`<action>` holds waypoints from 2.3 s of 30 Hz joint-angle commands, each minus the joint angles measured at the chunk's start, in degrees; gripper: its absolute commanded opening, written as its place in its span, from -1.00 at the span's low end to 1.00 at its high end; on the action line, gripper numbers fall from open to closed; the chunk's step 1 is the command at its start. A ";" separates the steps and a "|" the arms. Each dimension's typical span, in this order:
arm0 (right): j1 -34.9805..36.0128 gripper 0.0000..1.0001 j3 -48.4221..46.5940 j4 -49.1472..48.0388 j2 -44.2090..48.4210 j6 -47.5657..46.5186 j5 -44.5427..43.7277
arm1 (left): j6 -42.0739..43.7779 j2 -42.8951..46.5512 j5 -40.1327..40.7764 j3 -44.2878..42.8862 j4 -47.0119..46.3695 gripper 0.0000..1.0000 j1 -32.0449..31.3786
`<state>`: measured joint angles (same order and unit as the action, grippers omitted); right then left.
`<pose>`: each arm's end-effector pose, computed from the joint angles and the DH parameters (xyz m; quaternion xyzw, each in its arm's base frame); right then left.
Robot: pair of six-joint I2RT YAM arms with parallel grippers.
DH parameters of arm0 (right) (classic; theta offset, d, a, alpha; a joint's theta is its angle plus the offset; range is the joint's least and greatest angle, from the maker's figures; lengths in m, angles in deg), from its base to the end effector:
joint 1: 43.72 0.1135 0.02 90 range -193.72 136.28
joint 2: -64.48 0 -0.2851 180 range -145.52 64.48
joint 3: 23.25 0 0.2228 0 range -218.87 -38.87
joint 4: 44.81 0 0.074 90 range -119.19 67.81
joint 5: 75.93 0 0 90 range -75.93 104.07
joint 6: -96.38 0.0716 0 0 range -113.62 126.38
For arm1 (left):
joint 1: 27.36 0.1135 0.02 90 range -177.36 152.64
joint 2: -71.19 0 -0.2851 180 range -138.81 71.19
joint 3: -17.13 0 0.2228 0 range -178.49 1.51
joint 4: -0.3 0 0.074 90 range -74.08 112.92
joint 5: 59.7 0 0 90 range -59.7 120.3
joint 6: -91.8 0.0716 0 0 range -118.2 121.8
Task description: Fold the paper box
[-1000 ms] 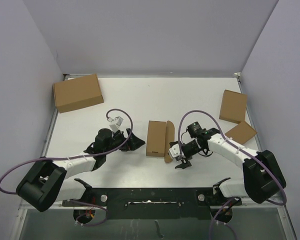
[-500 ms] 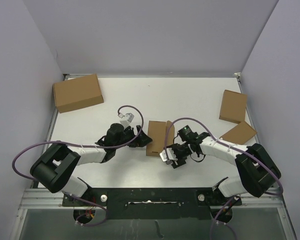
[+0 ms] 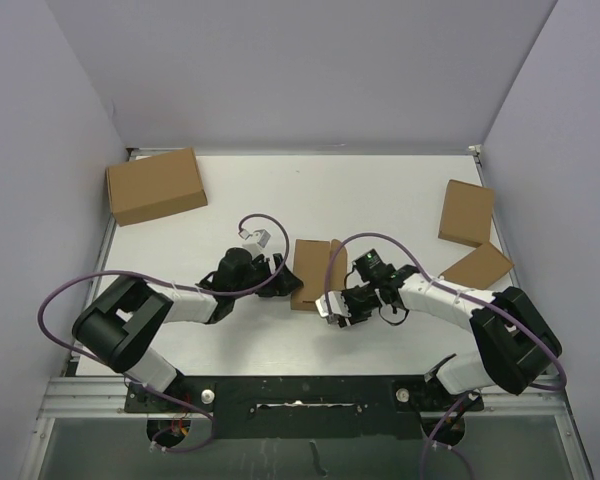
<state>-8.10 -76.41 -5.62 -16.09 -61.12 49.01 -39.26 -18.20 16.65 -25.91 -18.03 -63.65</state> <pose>0.1580 0.1637 0.1704 -0.7695 0.5330 0.2295 0.2667 0.2298 -0.1897 0.1699 0.0257 0.8530 -0.3990 0.3355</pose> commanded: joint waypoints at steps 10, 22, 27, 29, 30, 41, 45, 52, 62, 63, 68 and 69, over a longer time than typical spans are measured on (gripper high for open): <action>-3.37 -0.67 -3.13 -1.41 0.33 6.98 2.74 | 0.63 -3.20 -0.89 -2.38 -4.82 0.18 -0.13; -4.29 -0.91 -5.94 -0.74 -0.67 12.72 2.85 | 0.52 -3.96 -2.20 -3.08 -4.59 0.07 -0.11; -4.36 -0.94 -6.48 -0.19 -0.98 13.08 3.03 | 0.54 -4.13 -2.22 -3.28 -3.84 0.05 -0.08; -4.93 -0.95 -6.78 0.94 -1.43 12.56 3.55 | 0.50 -4.13 -1.96 -3.26 -3.35 0.05 0.14; -5.13 -0.95 -7.04 1.63 -1.88 12.37 3.76 | 0.37 -4.13 -2.07 -3.20 -3.25 0.05 0.36; -5.82 -0.96 -8.75 4.53 -4.99 12.80 4.68 | 0.18 -4.09 -2.84 -2.81 -3.49 0.03 1.48; -5.99 -0.97 -9.21 4.09 -5.38 14.29 4.70 | 0.26 -4.37 -3.20 -2.90 -3.57 0.02 1.51; -6.53 -0.99 -9.81 3.25 -5.49 17.22 4.79 | 0.33 -5.14 -3.92 -3.47 -3.57 0.00 1.56; -6.77 -0.99 -11.22 3.06 -6.48 20.80 4.52 | 0.45 -5.76 -4.66 -4.03 -3.32 -0.02 1.51; -6.72 -0.99 -11.31 3.00 -6.55 21.05 4.52 | 0.51 -5.80 -4.77 -4.11 -3.25 -0.02 1.49; -6.77 -0.99 -12.26 3.14 -7.16 22.90 4.37 | 0.52 -6.13 -5.12 -4.30 -3.22 -0.03 1.48; -6.74 -1.00 -12.41 3.15 -7.22 23.13 4.24 | 0.48 -6.22 -5.17 -4.31 -3.22 -0.03 1.51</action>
<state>-14.55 -85.88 -1.23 -23.00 -39.96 52.20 -39.56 -22.55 12.43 -28.44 -20.50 -62.15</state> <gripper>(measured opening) 0.030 0.488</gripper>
